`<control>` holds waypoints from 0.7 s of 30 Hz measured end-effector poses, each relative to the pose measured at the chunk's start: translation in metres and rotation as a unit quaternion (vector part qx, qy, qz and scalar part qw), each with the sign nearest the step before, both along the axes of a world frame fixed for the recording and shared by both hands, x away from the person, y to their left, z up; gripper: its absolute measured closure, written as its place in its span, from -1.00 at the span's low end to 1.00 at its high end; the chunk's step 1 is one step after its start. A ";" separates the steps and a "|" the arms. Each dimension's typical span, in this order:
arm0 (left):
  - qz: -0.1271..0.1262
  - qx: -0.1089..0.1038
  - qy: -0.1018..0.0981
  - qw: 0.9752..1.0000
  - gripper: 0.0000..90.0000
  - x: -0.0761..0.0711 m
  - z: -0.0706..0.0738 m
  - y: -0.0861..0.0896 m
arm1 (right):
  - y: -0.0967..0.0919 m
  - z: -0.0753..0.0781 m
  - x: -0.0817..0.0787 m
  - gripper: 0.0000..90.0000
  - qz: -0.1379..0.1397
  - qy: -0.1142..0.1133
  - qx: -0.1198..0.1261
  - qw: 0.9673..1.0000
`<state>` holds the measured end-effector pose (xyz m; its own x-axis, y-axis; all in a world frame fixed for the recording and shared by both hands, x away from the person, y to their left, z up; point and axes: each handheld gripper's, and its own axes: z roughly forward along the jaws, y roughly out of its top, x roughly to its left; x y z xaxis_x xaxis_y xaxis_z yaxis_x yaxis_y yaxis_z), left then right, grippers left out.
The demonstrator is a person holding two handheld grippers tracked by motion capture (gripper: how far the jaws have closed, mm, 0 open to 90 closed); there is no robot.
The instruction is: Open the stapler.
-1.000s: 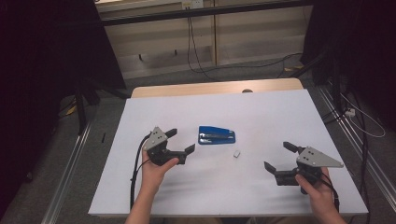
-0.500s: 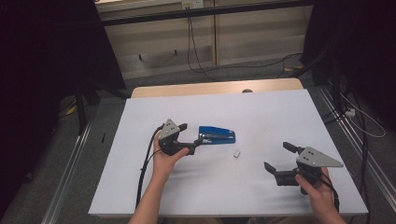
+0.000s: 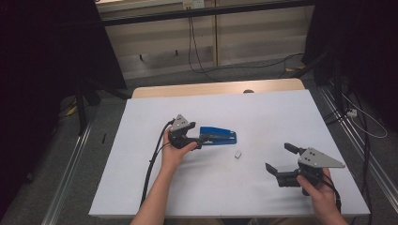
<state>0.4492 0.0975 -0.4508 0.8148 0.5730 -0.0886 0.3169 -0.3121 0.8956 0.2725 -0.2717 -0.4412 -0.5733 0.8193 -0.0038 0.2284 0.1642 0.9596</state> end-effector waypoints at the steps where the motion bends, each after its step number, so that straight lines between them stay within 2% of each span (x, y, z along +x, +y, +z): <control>1: -0.003 0.006 0.000 1.000 -0.57 0.001 -0.001 -0.002 | 0.000 0.000 0.000 -0.94 -0.001 0.000 -0.001 1.000; 4: -0.014 0.025 0.006 1.000 -0.52 0.004 -0.004 -0.007 | 0.000 0.000 0.000 -0.94 0.000 0.000 0.000 1.000; 6: -0.016 0.026 0.013 0.999 -0.46 0.006 -0.007 -0.008 | 0.000 -0.001 0.000 -0.94 0.001 0.000 0.000 1.000; 9: -0.021 0.044 0.021 0.999 -0.39 0.010 -0.011 -0.009 | 0.000 0.000 0.000 -0.94 0.001 0.000 -0.001 1.000; 12: -0.028 0.042 0.029 0.998 -0.33 0.012 -0.013 -0.010 | 0.000 0.000 0.000 -0.94 0.001 0.000 -0.001 1.000; 13: -0.028 0.043 0.024 0.998 -0.27 0.012 -0.012 -0.010 | 0.000 -0.001 0.000 -0.94 0.001 0.000 0.000 1.000; 16: -0.033 0.030 0.036 0.998 -0.12 0.013 -0.012 -0.009 | 0.000 -0.001 0.000 -0.94 0.001 0.003 0.002 1.000; 17: -0.040 0.031 0.034 0.998 -0.02 0.013 -0.011 -0.009 | 0.000 -0.001 0.000 -0.94 0.001 0.003 0.002 1.000; 19: -0.041 0.039 0.032 0.998 0.02 0.013 -0.009 -0.009 | 0.000 -0.001 0.000 -0.94 0.000 0.002 0.001 1.000; 21: -0.040 0.032 0.031 0.998 0.05 0.012 -0.006 -0.008 | 0.001 -0.001 0.001 -0.94 -0.001 0.002 -0.002 1.000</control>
